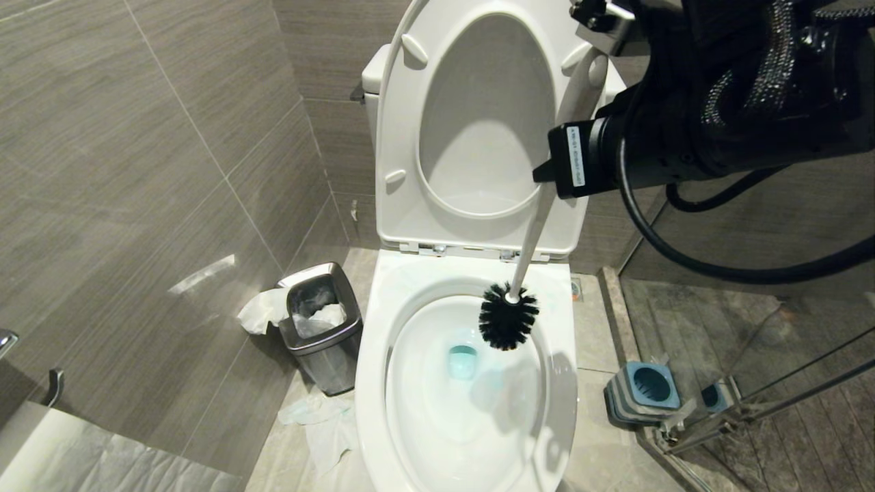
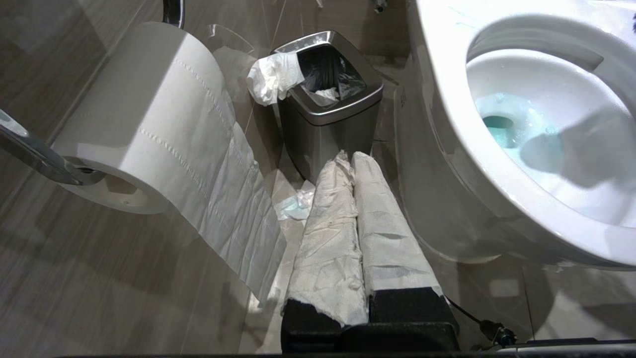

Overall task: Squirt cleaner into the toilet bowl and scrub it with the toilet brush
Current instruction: Scrub the toilet bowl

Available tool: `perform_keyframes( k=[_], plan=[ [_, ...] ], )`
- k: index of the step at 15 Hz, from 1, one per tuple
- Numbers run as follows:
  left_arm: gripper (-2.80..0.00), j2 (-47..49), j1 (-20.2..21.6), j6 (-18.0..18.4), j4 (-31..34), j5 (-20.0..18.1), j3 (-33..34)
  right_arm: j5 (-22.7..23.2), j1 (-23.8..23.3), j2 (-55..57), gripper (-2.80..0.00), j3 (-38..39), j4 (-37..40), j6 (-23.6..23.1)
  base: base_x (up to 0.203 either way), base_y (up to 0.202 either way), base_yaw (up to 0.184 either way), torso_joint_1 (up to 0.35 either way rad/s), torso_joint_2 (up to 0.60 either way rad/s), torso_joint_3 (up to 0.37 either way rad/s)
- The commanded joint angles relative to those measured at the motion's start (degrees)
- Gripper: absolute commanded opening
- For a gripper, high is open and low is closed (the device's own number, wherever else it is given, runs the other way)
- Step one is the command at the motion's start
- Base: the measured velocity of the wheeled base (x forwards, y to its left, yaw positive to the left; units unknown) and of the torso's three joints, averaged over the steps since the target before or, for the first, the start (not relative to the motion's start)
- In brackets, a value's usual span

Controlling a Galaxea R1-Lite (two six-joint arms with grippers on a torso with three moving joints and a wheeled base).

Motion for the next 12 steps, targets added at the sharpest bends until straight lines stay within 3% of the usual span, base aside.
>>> perform_keyframes(
  k=[1,4,9,12],
  plan=[
    [-2.80,0.1,0.0,0.0,0.0,0.0,0.0,-0.2,0.7,1.4,-2.80,0.0,0.1,0.1,0.000,0.000,0.000,0.000,0.00,0.000],
    [-2.80,0.1,0.0,0.0,0.0,0.0,0.0,-2.9,0.8,3.5,-2.80,0.0,-1.2,0.2,0.000,0.000,0.000,0.000,0.00,0.000],
    [-2.80,0.1,0.0,0.0,0.0,0.0,0.0,-3.3,0.8,7.1,-2.80,0.0,-3.2,0.2,0.000,0.000,0.000,0.000,0.00,0.000],
    [-2.80,0.1,0.0,0.0,0.0,0.0,0.0,-5.5,0.8,10.1,-2.80,0.0,-7.8,0.2,0.000,0.000,0.000,0.000,0.00,0.000]
  ],
)
